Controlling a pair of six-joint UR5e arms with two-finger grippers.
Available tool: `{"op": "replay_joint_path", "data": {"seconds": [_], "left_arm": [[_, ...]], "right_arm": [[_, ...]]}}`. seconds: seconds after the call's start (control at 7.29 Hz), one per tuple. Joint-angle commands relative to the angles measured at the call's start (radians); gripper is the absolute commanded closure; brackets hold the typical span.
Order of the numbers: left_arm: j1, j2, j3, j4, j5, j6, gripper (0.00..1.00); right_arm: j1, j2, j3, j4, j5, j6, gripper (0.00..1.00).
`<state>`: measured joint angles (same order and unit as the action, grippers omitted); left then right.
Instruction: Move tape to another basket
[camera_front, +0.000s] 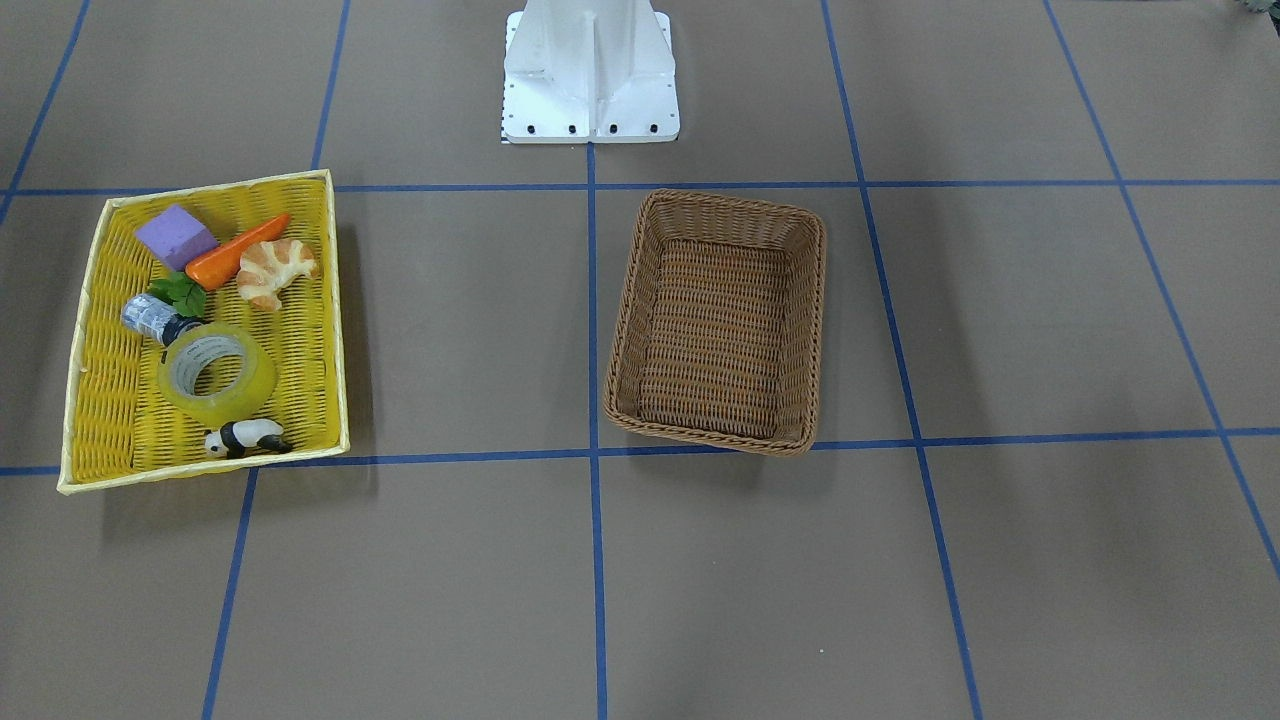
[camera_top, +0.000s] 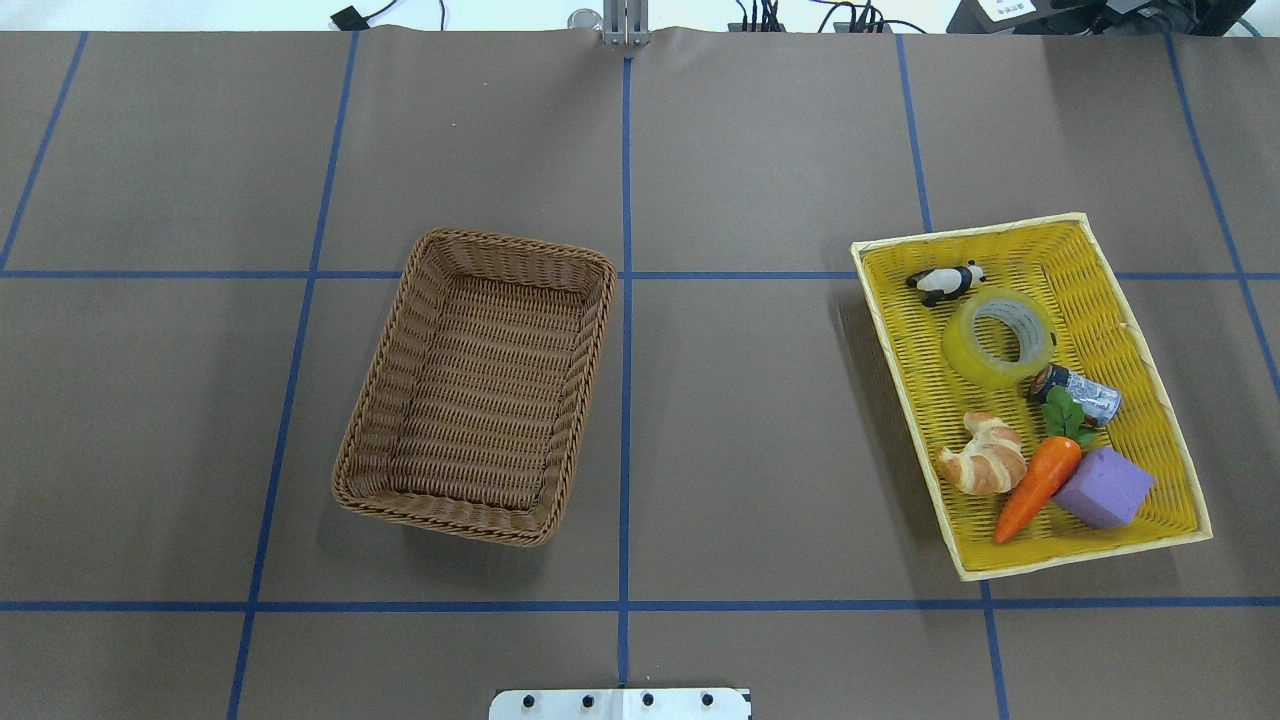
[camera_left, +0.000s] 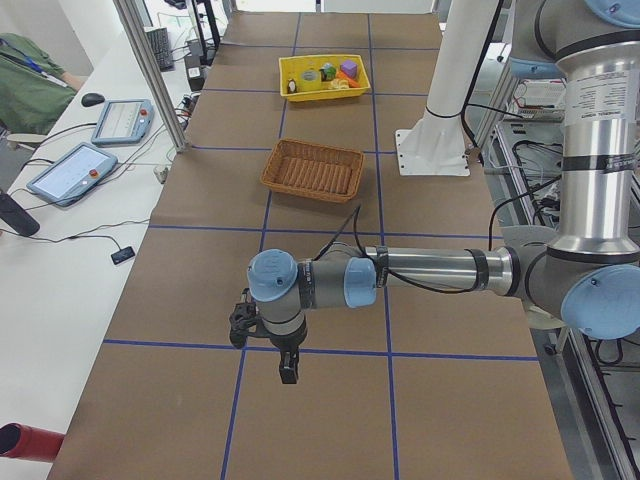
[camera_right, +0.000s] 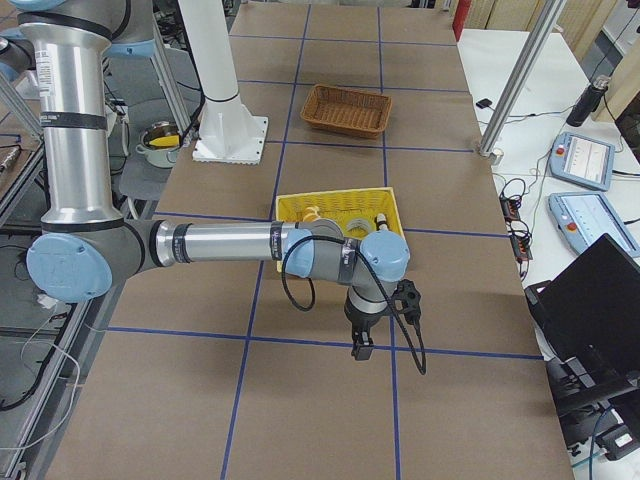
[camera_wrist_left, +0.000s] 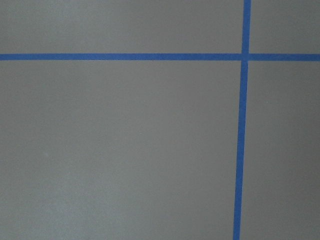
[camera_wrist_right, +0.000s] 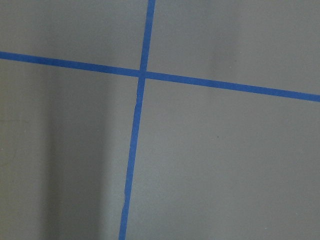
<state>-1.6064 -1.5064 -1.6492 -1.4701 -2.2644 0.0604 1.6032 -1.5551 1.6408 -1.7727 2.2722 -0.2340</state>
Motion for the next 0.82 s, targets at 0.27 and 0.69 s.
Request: {"op": "replay_joint_path", "data": {"seconds": [0.27,0.69], "left_arm": [[0.008,-0.020,-0.024,-0.034,-0.081,-0.005,0.02],[0.011,-0.008,-0.021,-0.122,-0.080,-0.005,0.02]], "right_arm": [[-0.043,0.062,0.169,-0.001,-0.028,0.001,0.00],[-0.220,0.215,0.177,0.015,-0.013,0.025,0.00]]}}
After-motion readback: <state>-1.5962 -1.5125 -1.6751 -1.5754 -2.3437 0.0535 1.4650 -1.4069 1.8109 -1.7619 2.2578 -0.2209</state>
